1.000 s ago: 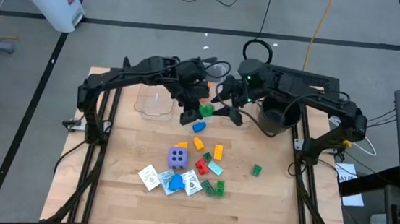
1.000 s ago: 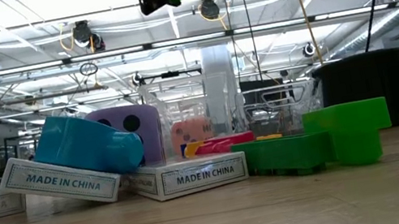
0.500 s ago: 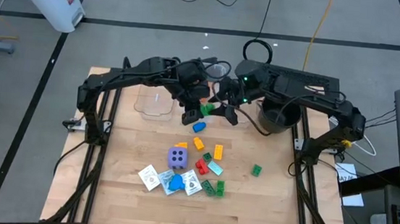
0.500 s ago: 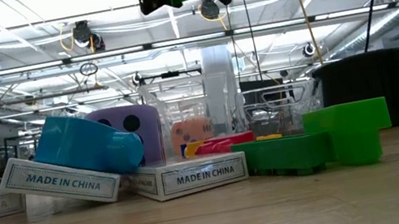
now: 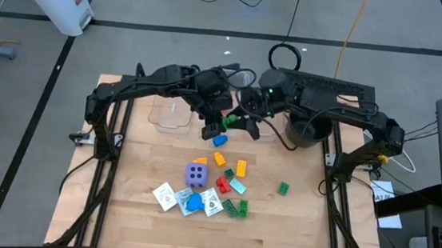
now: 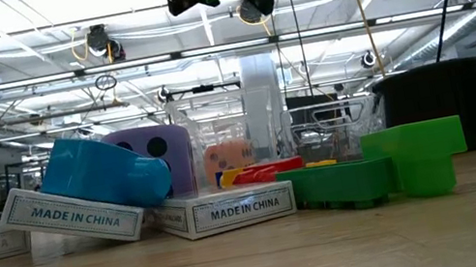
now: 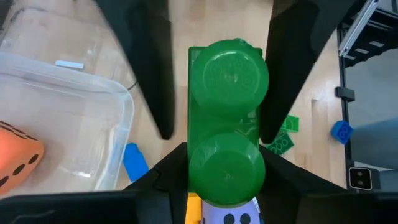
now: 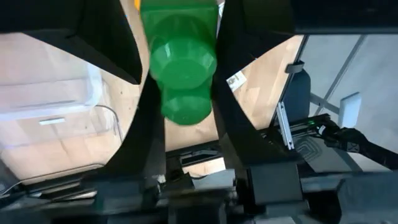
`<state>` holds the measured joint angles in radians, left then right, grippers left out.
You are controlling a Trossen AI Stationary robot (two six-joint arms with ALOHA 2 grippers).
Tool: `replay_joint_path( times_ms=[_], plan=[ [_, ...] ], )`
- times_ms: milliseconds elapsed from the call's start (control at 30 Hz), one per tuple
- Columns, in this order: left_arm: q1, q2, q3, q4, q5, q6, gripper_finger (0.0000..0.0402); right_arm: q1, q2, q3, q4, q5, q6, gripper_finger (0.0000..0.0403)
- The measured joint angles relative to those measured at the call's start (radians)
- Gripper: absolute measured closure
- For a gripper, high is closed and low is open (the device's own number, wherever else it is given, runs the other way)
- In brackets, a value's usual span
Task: Pick & Place Toys
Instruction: Put the top light green game piece into the right transparent bin
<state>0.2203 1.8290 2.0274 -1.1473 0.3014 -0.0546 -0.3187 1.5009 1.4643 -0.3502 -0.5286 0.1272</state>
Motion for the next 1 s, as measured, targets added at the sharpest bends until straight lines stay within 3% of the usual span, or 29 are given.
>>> replay_joint_path(
  times_ms=[133, 233, 433, 767, 1000],
  plan=[
    [-0.001, 0.000, 0.000, -0.001, -0.012, -0.002, 0.0242, 0.000, 0.000, -0.005, 0.001, -0.001, -0.001, 0.0250],
    [-0.001, 0.000, 0.000, -0.001, -0.013, -0.003, 0.0255, 0.000, 0.000, -0.005, 0.002, -0.001, -0.001, 0.0265],
    [-0.001, 0.000, 0.000, -0.001, -0.012, -0.004, 0.0264, 0.000, 0.000, -0.006, 0.002, -0.001, 0.008, 0.0256],
    [0.020, -0.011, 0.000, -0.005, -0.012, -0.002, 0.0120, -0.015, -0.009, -0.007, 0.011, 0.017, -0.001, 0.0268],
    [0.085, -0.125, 0.000, -0.012, -0.019, -0.014, 0.0083, -0.064, -0.051, -0.007, -0.042, 0.142, -0.007, 0.0268]
  ],
)
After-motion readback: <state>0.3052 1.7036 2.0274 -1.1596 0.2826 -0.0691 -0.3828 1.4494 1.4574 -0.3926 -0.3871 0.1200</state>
